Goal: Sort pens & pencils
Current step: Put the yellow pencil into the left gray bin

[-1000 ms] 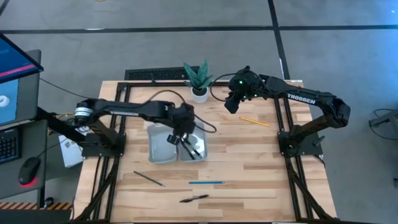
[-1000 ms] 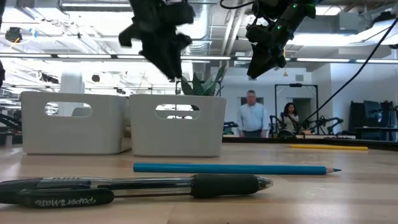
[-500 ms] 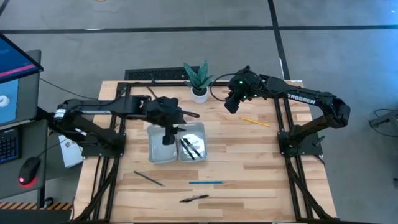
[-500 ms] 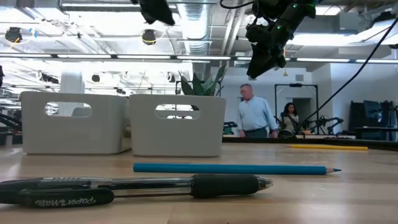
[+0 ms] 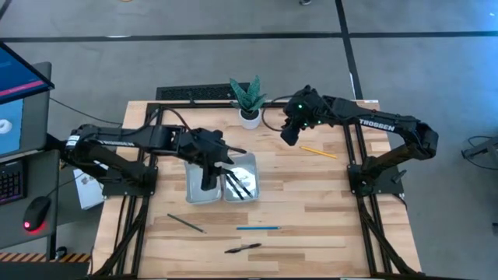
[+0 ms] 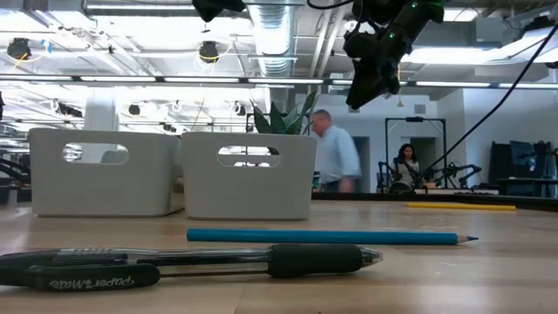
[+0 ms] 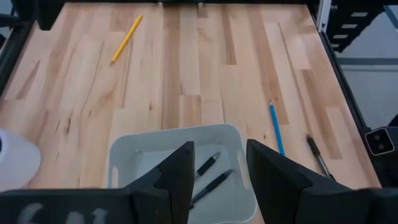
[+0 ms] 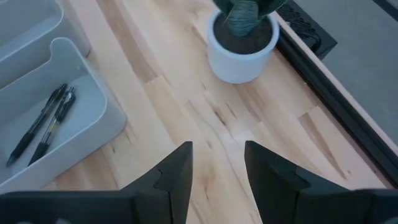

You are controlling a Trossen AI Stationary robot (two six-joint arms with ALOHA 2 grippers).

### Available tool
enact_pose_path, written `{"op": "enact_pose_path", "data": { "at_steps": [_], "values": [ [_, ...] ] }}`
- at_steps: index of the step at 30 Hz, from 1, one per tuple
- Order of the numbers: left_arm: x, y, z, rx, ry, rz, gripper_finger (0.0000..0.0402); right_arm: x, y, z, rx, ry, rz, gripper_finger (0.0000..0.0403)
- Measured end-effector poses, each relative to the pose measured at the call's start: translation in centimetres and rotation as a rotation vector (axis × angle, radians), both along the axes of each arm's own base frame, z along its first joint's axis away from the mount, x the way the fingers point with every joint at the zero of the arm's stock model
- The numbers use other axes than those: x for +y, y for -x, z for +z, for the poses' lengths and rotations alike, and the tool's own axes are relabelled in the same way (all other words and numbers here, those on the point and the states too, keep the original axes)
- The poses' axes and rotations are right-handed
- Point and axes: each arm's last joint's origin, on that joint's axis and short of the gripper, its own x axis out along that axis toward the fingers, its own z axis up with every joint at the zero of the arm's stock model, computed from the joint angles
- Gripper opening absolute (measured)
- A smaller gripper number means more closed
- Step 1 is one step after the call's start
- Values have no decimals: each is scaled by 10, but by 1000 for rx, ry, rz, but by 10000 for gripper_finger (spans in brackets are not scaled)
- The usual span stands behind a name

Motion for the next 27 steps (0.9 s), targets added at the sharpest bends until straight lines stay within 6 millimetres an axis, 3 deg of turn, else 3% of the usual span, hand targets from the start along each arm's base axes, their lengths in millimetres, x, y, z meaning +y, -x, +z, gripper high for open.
{"op": "enact_pose_path", "data": {
  "at_steps": [6,18,23,27],
  "values": [
    [-12,2,1,-5,-35,-1,137,13,-5,0,6,-4,48,167],
    [-15,26,12,-19,-10,31,137,33,-11,-1,-17,-84,15,166],
    [-22,41,-1,-196,29,-1,137,41,-9,-4,29,-102,31,169],
    [-24,60,-23,-305,87,-1,137,45,-9,-4,43,-113,33,167]
  ]
}}
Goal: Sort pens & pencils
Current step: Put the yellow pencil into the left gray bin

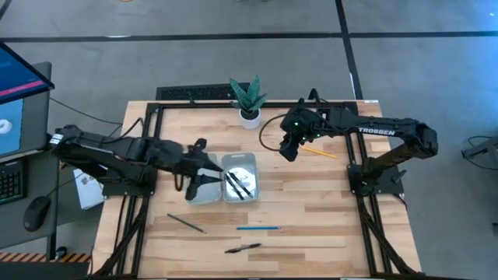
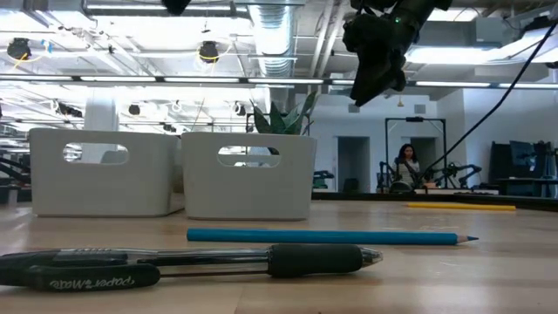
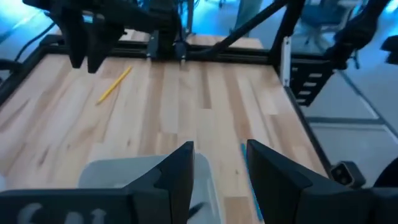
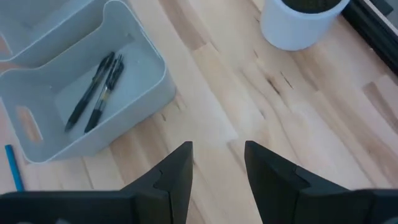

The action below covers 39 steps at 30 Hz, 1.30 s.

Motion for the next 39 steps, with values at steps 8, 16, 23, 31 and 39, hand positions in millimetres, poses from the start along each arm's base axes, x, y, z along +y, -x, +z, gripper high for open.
{"op": "enact_pose_path", "data": {
  "at_steps": [8,16,23,31,39],
  "values": [
    [4,39,-30,-138,-11,127,137,-4,28,-6,216,-104,-126,169],
    [9,60,-31,-227,3,170,137,-18,57,-10,428,-166,-220,166],
    [10,61,-30,-227,6,170,137,-43,66,-26,369,-242,-499,169],
    [10,62,-34,-188,26,179,137,-47,84,-68,484,-231,-406,167],
    [11,62,-35,-180,-20,214,137,-44,88,-91,495,-196,-343,168]
  ]
}}
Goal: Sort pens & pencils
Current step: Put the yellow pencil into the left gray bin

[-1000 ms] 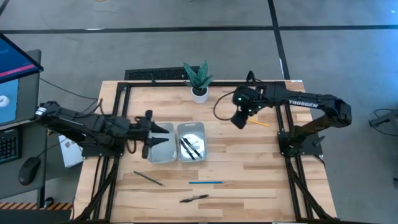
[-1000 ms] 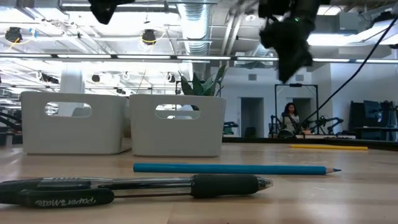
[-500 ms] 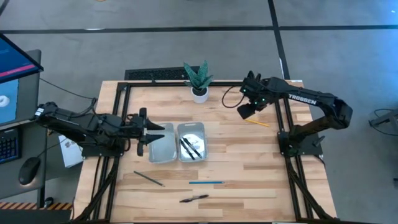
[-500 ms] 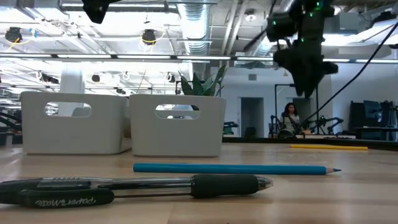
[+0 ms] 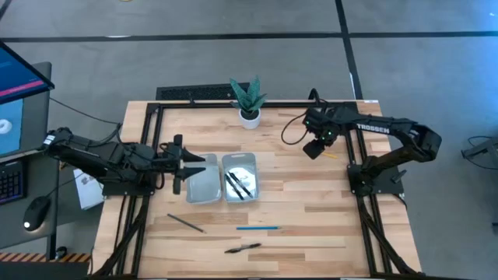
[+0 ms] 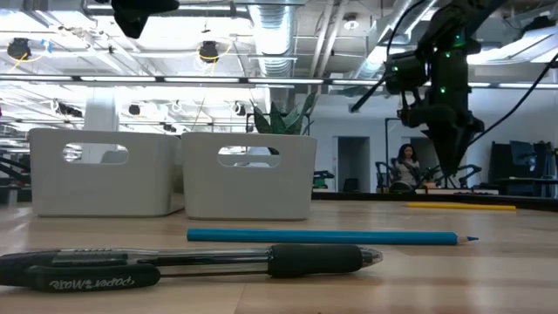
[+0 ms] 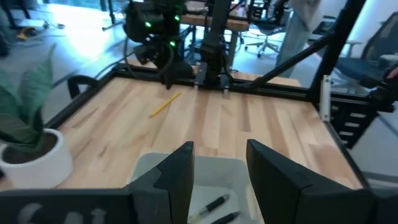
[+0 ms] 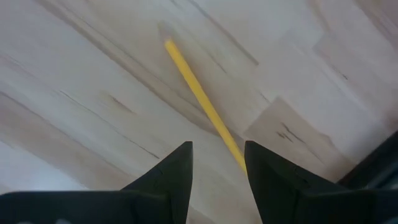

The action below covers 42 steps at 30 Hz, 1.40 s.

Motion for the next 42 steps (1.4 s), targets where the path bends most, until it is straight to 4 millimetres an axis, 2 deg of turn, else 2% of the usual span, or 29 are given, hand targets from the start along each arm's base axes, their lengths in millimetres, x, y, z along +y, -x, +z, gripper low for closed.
{"op": "enact_pose_path", "data": {
  "at_steps": [5,18,42],
  "values": [
    [1,0,0,0,-35,42,137,0,0,-6,-9,7,15,170],
    [6,0,0,8,-102,87,137,-5,-8,-4,-81,73,165,169],
    [12,0,-4,49,-96,130,137,-6,-9,-4,-90,82,175,157]
  ]
}}
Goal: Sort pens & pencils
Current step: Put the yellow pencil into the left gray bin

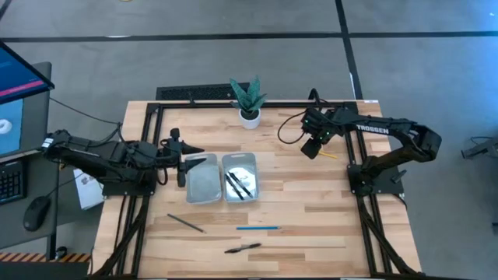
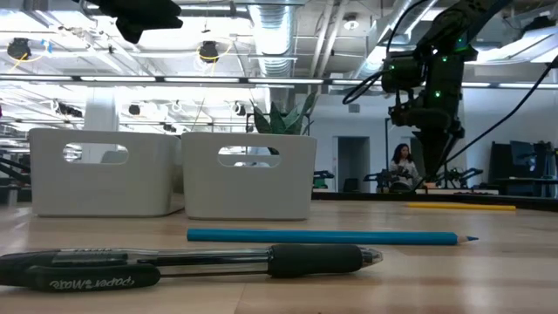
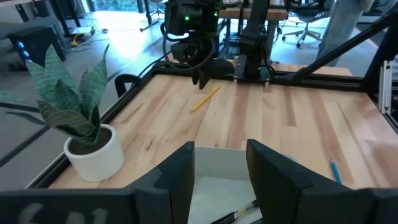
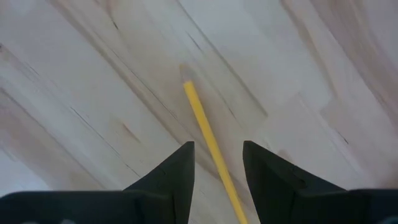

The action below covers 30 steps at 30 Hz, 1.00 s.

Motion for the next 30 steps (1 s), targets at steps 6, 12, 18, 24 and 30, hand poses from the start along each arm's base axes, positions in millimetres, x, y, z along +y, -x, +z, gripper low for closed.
{"op": "enact_pose_path", "data": {
  "at_steps": [6,12,18,24,30],
  "values": [
    [0,0,0,-3,12,3,137,4,-3,0,-9,4,18,154],
    [0,0,0,-3,12,3,137,5,-4,0,-7,3,22,153],
    [0,0,0,-3,12,3,137,3,-7,-12,67,-28,101,157],
    [0,0,0,-4,12,2,137,0,-12,-31,139,-71,136,153],
    [0,0,0,-3,13,3,137,-3,-17,-50,206,-114,173,155]
  ]
}}
